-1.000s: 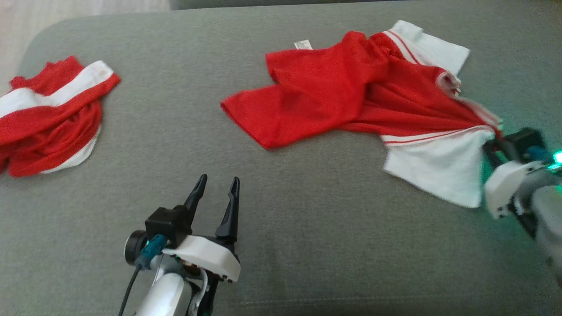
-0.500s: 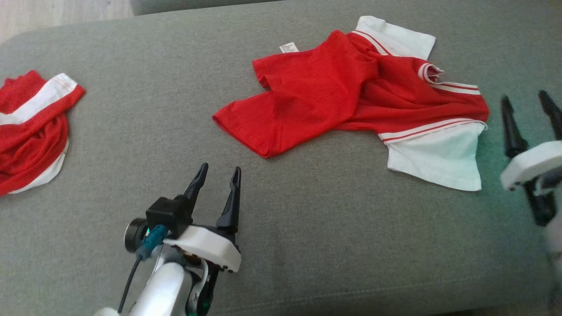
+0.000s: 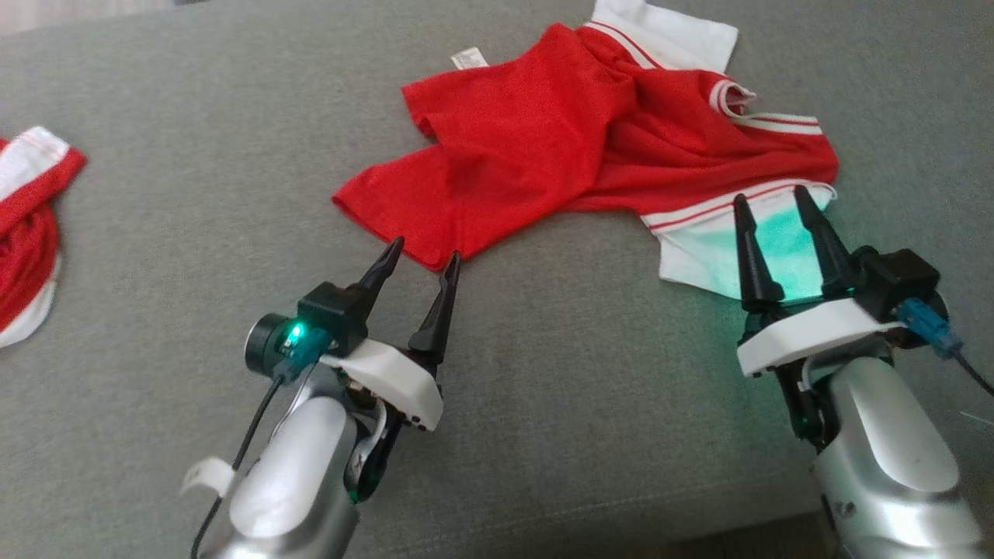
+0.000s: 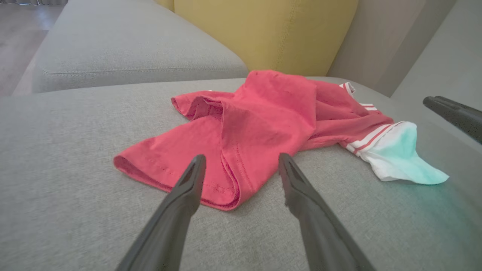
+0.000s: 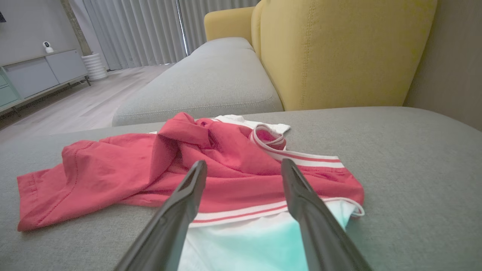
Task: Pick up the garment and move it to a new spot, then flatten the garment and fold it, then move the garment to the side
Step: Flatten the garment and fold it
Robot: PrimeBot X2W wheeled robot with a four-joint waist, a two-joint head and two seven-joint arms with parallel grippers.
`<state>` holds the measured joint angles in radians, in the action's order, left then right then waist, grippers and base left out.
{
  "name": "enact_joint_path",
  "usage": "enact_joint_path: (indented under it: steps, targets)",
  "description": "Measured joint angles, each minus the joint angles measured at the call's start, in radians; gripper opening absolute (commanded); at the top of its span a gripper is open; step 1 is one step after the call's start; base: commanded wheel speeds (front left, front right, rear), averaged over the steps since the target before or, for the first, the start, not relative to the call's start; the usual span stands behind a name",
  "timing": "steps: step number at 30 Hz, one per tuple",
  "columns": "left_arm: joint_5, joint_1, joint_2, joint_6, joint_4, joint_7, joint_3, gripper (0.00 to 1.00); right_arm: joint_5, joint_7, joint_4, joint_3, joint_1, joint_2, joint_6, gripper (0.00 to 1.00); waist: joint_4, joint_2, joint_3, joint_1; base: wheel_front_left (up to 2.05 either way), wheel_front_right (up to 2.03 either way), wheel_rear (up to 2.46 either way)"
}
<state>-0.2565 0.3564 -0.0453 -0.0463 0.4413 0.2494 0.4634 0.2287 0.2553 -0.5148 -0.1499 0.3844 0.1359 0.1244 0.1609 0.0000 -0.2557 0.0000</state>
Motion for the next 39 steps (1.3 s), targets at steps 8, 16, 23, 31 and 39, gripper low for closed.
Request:
enact_joint_path:
  steps: [8, 16, 23, 31, 39]
  targets:
    - [0.024, 0.077, 0.001, -0.010, 0.160, 0.000, 0.005, 1.00, -0.004, 0.000, 0.005, -0.012, 0.000, -0.015, 0.000, 1.00, 0.060, 0.0000, -0.055, 0.0000, 0.00, 0.00, 0.00]
    - [0.063, 0.110, 0.004, 0.002, 0.209, 0.008, -0.006, 1.00, -0.015, 0.000, 0.000, -0.009, 0.001, -0.031, 0.000, 1.00, 0.085, 0.0000, -0.085, 0.0000, 0.00, 0.00, 0.00]
    - [0.087, 0.117, 0.004, -0.018, 0.222, 0.008, 0.014, 0.00, -0.019, 0.000, -0.015, -0.010, 0.001, -0.036, 0.000, 1.00, 0.074, 0.0000, -0.075, 0.0000, 0.00, 0.00, 0.00]
    - [0.019, 0.115, 0.003, -0.042, -0.015, 0.007, 0.054, 0.00, -0.019, 0.000, -0.049, 0.008, -0.008, -0.038, 0.000, 1.00, 0.039, 0.0000, -0.018, 0.0000, 0.00, 0.00, 0.00]
    - [-0.074, 0.113, 0.003, 0.013, -0.108, 0.007, 0.062, 0.00, -0.019, 0.000, -0.072, 0.007, -0.042, -0.039, 0.000, 1.00, -0.003, 0.0000, 0.035, 0.0000, 0.00, 0.00, 0.00]
